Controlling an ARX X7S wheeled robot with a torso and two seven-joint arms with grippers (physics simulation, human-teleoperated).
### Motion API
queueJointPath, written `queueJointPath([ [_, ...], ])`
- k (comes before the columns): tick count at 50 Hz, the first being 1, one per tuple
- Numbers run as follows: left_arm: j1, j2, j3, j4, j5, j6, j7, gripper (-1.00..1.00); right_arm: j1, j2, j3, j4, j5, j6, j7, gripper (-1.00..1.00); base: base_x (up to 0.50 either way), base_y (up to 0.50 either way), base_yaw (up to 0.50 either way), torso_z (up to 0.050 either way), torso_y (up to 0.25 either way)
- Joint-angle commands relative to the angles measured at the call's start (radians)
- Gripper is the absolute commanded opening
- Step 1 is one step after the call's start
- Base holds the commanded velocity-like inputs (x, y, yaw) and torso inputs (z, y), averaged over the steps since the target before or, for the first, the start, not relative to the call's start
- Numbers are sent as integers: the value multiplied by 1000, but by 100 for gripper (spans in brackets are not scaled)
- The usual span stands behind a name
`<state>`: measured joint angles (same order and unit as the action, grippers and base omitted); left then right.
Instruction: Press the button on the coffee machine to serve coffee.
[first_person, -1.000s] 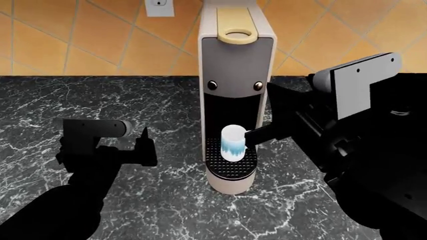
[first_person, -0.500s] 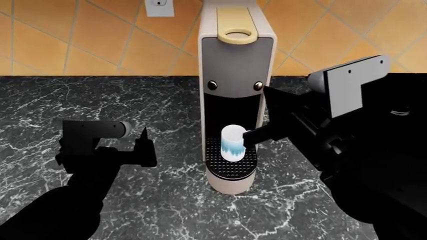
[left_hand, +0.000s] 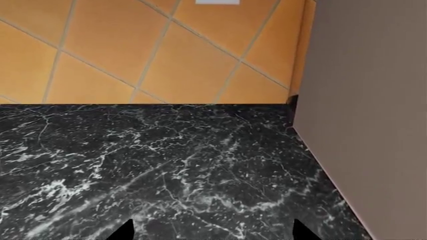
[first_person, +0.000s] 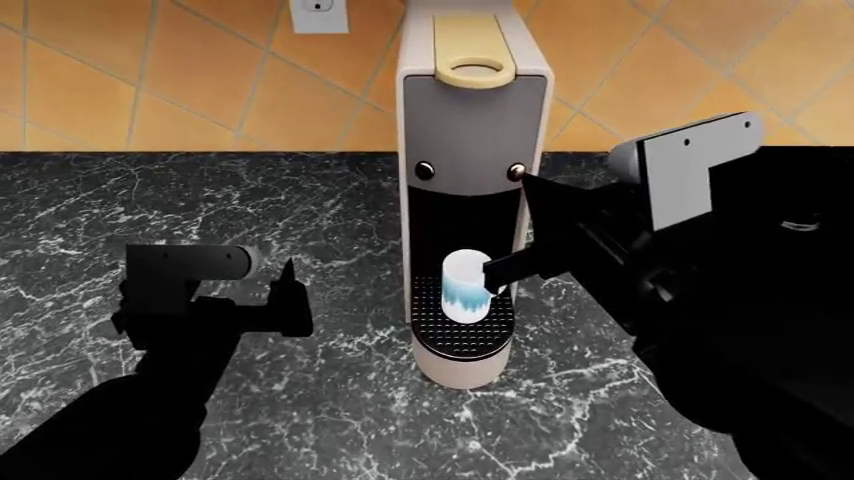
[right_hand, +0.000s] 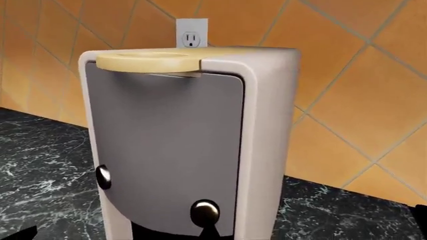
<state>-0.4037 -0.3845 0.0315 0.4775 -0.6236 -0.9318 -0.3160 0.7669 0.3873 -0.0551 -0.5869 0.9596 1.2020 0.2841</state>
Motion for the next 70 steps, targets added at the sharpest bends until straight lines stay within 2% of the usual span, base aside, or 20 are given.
queueJointPath([
  [1, 3, -1, 5, -5, 0, 6, -2, 100, 3, 3, -18, 26, -15, -24, -15, -100, 0, 0, 0, 0, 0],
  [22, 13, -6, 4, -13, -3, 22, -1, 100, 32, -1, -67, 69, -33, -54, -39, -100, 3, 1, 2, 0, 0],
  [41, 7, -8, 11, -17, -8, 23, -4, 100, 3, 19, -19, -9, 37, -17, 19, -100, 4, 2, 5, 0, 0],
  [58, 10, -8, 16, -13, -12, 27, -9, 100, -106, 55, 116, -154, 169, 20, 153, -100, 0, 0, 0, 0, 0],
  [70, 13, -11, 23, -14, -8, 33, -13, 100, -239, 97, 122, -151, 42, -67, 155, -100, 0, 0, 0, 0, 0],
])
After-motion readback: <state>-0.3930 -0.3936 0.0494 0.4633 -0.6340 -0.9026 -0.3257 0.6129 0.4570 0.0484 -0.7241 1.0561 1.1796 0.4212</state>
